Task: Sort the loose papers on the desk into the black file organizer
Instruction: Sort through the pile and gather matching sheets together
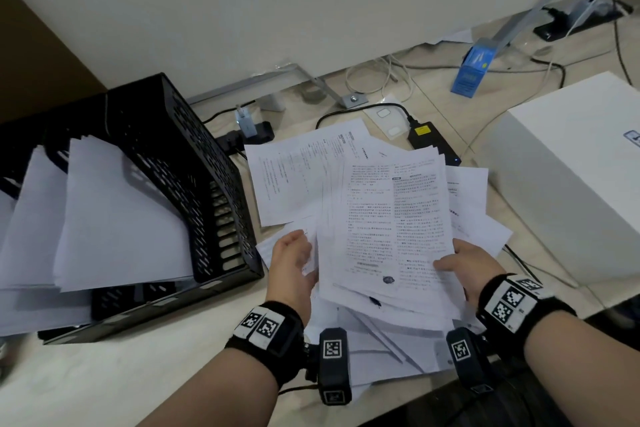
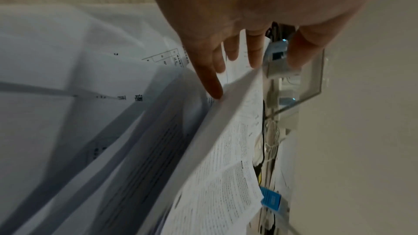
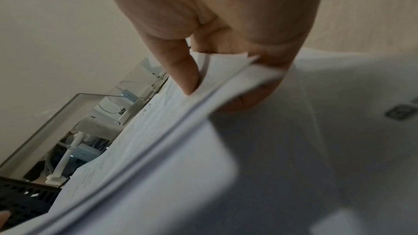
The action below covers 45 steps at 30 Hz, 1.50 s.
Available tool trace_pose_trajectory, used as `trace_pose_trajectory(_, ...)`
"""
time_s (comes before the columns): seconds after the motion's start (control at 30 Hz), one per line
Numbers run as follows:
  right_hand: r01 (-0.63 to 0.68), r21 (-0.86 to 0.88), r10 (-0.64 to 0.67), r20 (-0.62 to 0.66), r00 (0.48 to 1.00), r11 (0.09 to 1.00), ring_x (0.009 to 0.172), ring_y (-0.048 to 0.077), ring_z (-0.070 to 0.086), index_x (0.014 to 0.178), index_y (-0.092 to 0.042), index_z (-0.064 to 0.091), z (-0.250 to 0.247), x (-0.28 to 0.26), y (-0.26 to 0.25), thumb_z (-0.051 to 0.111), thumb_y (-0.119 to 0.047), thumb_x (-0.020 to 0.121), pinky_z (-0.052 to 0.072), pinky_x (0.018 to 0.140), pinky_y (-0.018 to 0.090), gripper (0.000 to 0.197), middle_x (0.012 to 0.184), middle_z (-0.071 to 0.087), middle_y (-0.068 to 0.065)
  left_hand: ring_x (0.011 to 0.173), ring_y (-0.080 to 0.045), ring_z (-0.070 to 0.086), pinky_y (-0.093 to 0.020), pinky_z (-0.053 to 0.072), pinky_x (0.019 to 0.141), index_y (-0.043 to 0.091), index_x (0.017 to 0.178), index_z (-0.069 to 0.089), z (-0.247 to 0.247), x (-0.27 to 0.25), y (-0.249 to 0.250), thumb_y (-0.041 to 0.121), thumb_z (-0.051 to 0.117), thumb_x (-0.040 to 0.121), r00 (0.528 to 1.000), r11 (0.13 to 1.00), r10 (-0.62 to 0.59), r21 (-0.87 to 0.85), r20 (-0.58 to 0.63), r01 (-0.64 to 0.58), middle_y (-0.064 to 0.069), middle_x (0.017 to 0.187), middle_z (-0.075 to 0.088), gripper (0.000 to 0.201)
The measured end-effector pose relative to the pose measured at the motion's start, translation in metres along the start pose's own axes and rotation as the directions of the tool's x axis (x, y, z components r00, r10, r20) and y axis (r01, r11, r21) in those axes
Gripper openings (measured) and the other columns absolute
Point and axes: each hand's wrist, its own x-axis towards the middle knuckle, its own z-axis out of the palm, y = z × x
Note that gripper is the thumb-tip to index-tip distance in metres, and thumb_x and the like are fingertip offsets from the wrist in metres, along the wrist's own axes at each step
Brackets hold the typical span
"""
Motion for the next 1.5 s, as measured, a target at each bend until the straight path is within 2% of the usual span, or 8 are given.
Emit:
trace_pose_trajectory(0.1, 0.038, -0.053, -0.038, 0.002, 0.999, 0.998, 0.094, 0.023, 0.067, 0.094, -0.012, 0.07, -0.004, -0.003, 0.004, 0.057, 0.014, 0.083, 0.05, 0.08, 0.033, 0.031, 0.103, 0.074, 0.005, 0.099, -0.023, 0.069, -0.039, 0.056, 0.076, 0.012, 0.126, 0.058, 0.0, 0.005, 0.0, 0.024, 0.064, 0.094, 0.995, 0.993, -0.102, 0.068, 0.019, 0.1, -0.005, 0.108, 0.074, 0.035)
trace_pose_trajectory(0.3, 0.073, 0.064, -0.079, 0.103, 0.991, 0.995, 0.092, 0.021, 0.07, 0.105, -0.008, 0.068, -0.002, -0.017, 0.005, 0.052, 0.022, 0.085, 0.053, 0.075, 0.03, 0.039, 0.101, 0.076, 0.006, 0.109, -0.031, 0.071, -0.051, 0.051, 0.104, 0.009, 0.126, 0.066, 0.003, 0.01, -0.006, 0.02, 0.068, 0.094, 0.954, 0.929, -0.262, 0.305, 0.143, 0.209, -0.01, 0.115, 0.076, 0.034)
trace_pose_trajectory(0.43, 0.094, 0.132, -0.117, 0.179, 0.977, 0.987, 0.106, 0.032, 0.07, 0.116, -0.004, 0.066, -0.002, -0.016, 0.005, 0.057, 0.021, 0.083, 0.053, 0.096, 0.046, 0.042, 0.112, 0.075, 0.014, 0.112, -0.031, 0.069, -0.05, 0.049, 0.106, 0.006, 0.125, 0.068, 0.01, 0.011, -0.003, 0.005, 0.069, 0.09, 0.965, 0.923, -0.186, 0.371, 0.187, 0.106, -0.01, 0.118, 0.075, 0.035)
trace_pose_trajectory(0.73, 0.234, -0.007, -0.226, 0.226, 0.947, 0.972, 0.107, 0.018, 0.072, 0.114, -0.013, 0.074, 0.0, -0.024, -0.01, 0.073, 0.001, 0.085, 0.049, 0.106, 0.043, 0.032, 0.113, 0.077, -0.001, 0.11, -0.029, 0.071, -0.05, 0.051, 0.103, 0.013, 0.114, 0.073, 0.036, -0.01, 0.024, 0.005, 0.062, 0.096, 0.951, 0.913, -0.027, 0.395, 0.309, -0.102, -0.007, 0.115, 0.076, 0.023)
trace_pose_trajectory(1.03, 0.483, 0.022, -0.483, 0.01, 0.876, 0.876, 0.095, 0.021, 0.068, 0.09, -0.028, 0.071, -0.007, -0.045, -0.072, 0.078, -0.015, 0.081, 0.051, 0.086, 0.039, 0.017, 0.097, 0.075, 0.002, 0.094, -0.011, 0.073, -0.033, 0.052, 0.089, 0.02, 0.098, 0.074, 0.065, -0.023, 0.076, 0.001, 0.075, 0.081, 0.885, 0.834, 0.263, 0.37, 0.383, -0.408, 0.006, 0.098, 0.079, 0.026)
trace_pose_trajectory(1.2, 0.477, -0.011, -0.476, 0.043, 0.878, 0.879, 0.104, 0.017, 0.067, 0.094, -0.034, 0.07, -0.007, -0.042, -0.064, 0.078, -0.011, 0.074, 0.052, 0.091, 0.04, 0.032, 0.102, 0.075, -0.005, 0.101, -0.011, 0.071, -0.026, 0.053, 0.088, 0.032, 0.095, 0.081, 0.058, -0.022, 0.06, -0.006, 0.072, 0.082, 0.87, 0.801, 0.223, 0.427, 0.439, -0.421, 0.006, 0.103, 0.079, 0.041)
trace_pose_trajectory(1.33, 0.482, 0.005, -0.482, 0.036, 0.875, 0.876, 0.107, 0.015, 0.065, 0.101, -0.034, 0.068, -0.009, -0.04, -0.054, 0.075, -0.005, 0.083, 0.046, 0.092, 0.034, 0.036, 0.106, 0.073, -0.01, 0.08, 0.015, 0.066, -0.003, 0.047, 0.069, 0.036, 0.09, 0.073, 0.056, -0.026, 0.048, 0.005, 0.072, 0.09, 0.875, 0.765, 0.202, 0.487, 0.44, -0.422, 0.028, 0.083, 0.075, 0.03)
trace_pose_trajectory(1.5, 0.447, 0.019, -0.448, 0.025, 0.894, 0.894, 0.095, 0.016, 0.073, 0.1, -0.027, 0.075, -0.011, -0.04, -0.058, 0.073, -0.017, 0.087, 0.054, 0.081, 0.028, 0.016, 0.101, 0.079, -0.003, 0.089, 0.005, 0.07, -0.02, 0.052, 0.084, 0.035, 0.091, 0.073, 0.064, -0.027, 0.05, 0.017, 0.069, 0.094, 0.869, 0.77, 0.243, 0.46, 0.431, -0.443, 0.021, 0.093, 0.077, 0.019)
